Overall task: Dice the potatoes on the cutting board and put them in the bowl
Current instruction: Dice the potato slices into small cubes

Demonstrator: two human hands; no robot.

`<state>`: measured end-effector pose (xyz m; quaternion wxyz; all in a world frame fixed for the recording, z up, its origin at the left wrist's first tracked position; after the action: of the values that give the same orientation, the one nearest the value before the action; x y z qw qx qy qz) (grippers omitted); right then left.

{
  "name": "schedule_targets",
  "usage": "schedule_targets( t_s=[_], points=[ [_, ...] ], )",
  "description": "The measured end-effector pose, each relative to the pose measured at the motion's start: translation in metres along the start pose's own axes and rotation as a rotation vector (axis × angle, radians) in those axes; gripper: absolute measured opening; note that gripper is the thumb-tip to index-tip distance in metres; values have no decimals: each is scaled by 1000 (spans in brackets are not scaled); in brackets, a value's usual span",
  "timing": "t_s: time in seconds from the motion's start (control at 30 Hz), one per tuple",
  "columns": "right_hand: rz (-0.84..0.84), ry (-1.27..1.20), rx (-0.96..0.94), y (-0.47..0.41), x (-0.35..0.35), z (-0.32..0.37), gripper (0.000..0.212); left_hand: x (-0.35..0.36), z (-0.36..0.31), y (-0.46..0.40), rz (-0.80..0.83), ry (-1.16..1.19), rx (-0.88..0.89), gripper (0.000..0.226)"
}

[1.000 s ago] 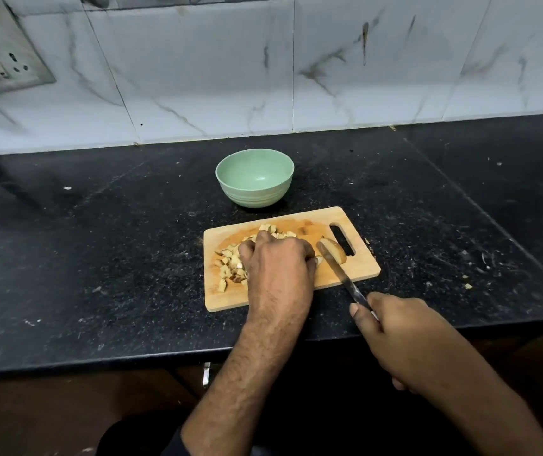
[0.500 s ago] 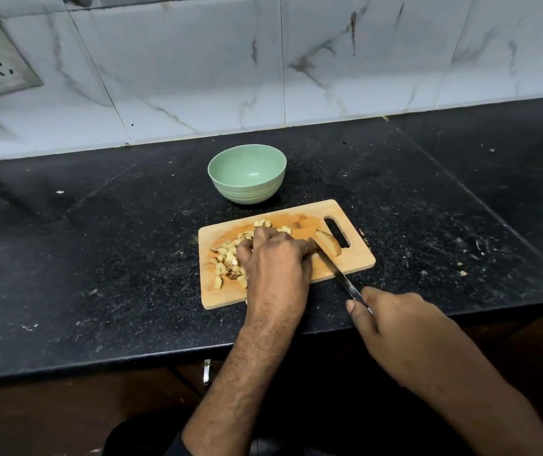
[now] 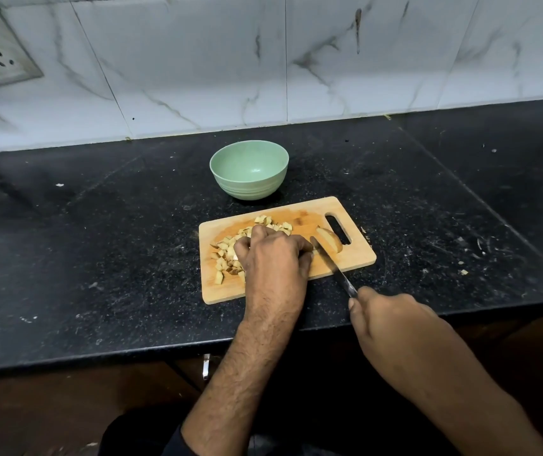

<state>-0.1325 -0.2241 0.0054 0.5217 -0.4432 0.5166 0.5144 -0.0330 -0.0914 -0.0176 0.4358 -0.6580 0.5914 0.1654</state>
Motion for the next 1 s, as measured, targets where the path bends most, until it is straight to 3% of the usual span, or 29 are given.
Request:
schedule_targets(
  t_s=[0.33, 0.5, 0.73, 1.0],
  points=[
    [61, 10, -13, -5, 1, 5, 27, 0, -9, 2, -19, -99, -23, 15],
    [62, 2, -13, -8, 3, 2, 29, -1, -6, 5, 26, -73, -53, 26],
    [-11, -25, -26, 2, -9, 3, 28, -4, 0, 7, -38, -46, -67, 19],
    [47, 31, -49, -2, -2, 12, 25, -6, -2, 6, -48, -39, -24, 14]
  ],
)
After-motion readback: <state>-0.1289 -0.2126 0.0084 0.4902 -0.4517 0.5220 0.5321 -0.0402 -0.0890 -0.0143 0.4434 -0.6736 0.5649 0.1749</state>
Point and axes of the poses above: each hand's wrist, its own y-axis away from the middle knuckle, its own x-axis out of the palm, z = x × y, the point moved 2 cm from there along -y, towards the middle knuckle, and after that the axes turned 10 degrees about y, right-handed, at the moved point
